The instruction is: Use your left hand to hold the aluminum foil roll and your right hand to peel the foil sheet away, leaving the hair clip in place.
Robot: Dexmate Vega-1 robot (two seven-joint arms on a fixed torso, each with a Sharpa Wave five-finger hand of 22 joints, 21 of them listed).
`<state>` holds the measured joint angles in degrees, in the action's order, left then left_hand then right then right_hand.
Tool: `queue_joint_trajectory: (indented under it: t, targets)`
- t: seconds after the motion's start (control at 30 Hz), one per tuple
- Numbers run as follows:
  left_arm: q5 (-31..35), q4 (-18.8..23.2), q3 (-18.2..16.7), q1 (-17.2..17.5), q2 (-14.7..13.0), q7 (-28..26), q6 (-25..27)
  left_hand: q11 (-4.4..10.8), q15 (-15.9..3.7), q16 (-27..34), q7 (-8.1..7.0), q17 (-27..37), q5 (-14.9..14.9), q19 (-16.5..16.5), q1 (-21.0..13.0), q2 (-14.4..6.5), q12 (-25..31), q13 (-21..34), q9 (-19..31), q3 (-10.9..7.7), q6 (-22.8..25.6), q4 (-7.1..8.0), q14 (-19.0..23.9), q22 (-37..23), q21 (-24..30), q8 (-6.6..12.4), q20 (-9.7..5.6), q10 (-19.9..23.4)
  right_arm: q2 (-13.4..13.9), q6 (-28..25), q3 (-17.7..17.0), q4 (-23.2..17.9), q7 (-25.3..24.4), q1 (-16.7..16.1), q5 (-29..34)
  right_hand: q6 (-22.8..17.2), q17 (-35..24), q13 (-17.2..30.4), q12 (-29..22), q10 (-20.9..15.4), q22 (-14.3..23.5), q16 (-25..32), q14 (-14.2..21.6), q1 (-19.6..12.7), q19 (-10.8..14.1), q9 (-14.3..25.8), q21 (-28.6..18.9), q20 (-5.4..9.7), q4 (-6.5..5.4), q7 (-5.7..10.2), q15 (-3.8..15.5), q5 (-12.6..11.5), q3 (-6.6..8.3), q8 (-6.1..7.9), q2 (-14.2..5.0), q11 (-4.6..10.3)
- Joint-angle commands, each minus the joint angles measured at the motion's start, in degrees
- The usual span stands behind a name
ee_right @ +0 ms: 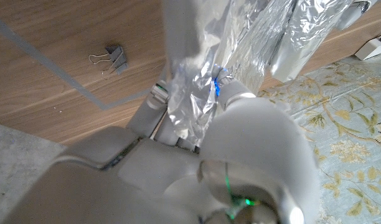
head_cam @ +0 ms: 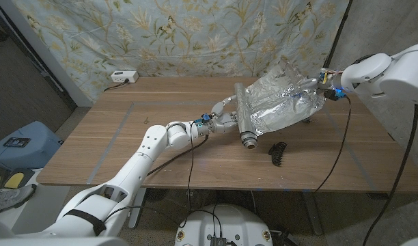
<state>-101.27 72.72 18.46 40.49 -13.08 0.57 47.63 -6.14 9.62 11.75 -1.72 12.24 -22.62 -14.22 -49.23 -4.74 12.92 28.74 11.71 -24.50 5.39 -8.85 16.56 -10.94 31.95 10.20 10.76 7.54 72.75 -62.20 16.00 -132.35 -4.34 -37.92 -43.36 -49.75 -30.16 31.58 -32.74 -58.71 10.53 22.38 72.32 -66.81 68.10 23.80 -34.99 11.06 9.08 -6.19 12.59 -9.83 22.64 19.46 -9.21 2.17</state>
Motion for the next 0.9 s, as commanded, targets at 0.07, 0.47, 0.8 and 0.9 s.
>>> queue_joint_trajectory:
  t: [0.07, 0.47, 0.8, 0.9]
  targets:
    - [-0.22, 0.30, -0.04, 0.07, -0.14, -0.48, -0.37, -0.04, 0.35, 0.02, 0.03, 0.03, 0.28, -0.36, -0.08, 0.12, 0.00, 0.09, -0.02, -0.24, -0.07, -0.10, 0.27, -0.17, -0.18, 0.40, 0.45, 0.16, 0.04, -0.23, 1.50, 2.00, 1.33, 2.06, 1.35, -0.45, -0.35, 0.15, -0.64, 0.10, 0.21, -0.24, 0.53, -0.72, -0.30, 0.46, -0.44, 0.09, 0.01, -0.74, 0.15, -0.38, 0.42, -0.39, -0.17, -0.34]
    - [-0.41, 0.60, 0.02, 0.20, -0.39, -0.59, -0.38, -0.05, 0.35, 0.05, -0.02, -0.04, 0.38, -0.41, -0.16, 0.08, 0.08, 0.00, -0.10, -0.35, 0.09, -0.15, 0.29, -0.18, -0.21, 0.67, 0.36, 0.17, -0.35, -1.56, 1.58, 2.71, 1.02, 2.59, 1.54, -0.29, -0.79, 0.26, -0.99, 0.30, 0.20, -0.82, 0.38, -0.81, -0.56, 1.24, -0.85, 0.13, -0.05, -0.77, 0.10, -0.41, 0.68, -0.67, -0.12, -0.14]
    - [-0.58, 0.79, 0.06, 0.10, -0.75, -0.88, -0.32, -0.12, 0.31, 0.08, 0.12, -0.04, 0.47, -0.39, -0.11, -0.09, 0.10, -0.07, -0.16, -0.44, 0.08, -0.05, 0.23, -0.18, -0.28, 0.79, 0.43, 0.11, -0.19, -1.17, -0.36, 3.90, -0.17, 0.98, 0.74, -0.30, -1.04, 0.34, -1.22, 0.43, 0.19, -1.03, 0.61, -0.88, -0.66, 1.74, -1.14, 0.15, -0.05, -0.72, 0.16, -0.41, 0.75, -0.82, -0.07, -0.11]
    - [-0.60, 0.60, 0.11, -0.10, -0.86, -0.69, -0.13, -0.05, 0.24, 0.10, 0.02, -0.08, 0.50, -0.39, -0.14, -0.01, 0.12, -0.10, -0.18, -0.44, 0.14, -0.11, 0.29, -0.19, -0.29, 0.85, 0.40, 0.12, -0.36, -1.61, -0.89, 4.12, -0.81, 0.76, 0.37, -0.35, -1.11, 0.20, -1.24, 0.34, 0.19, -1.11, 0.68, -0.97, -0.64, 1.89, -1.26, 0.17, 0.03, -0.71, 0.22, -0.42, 0.77, -0.84, 0.01, -0.21]
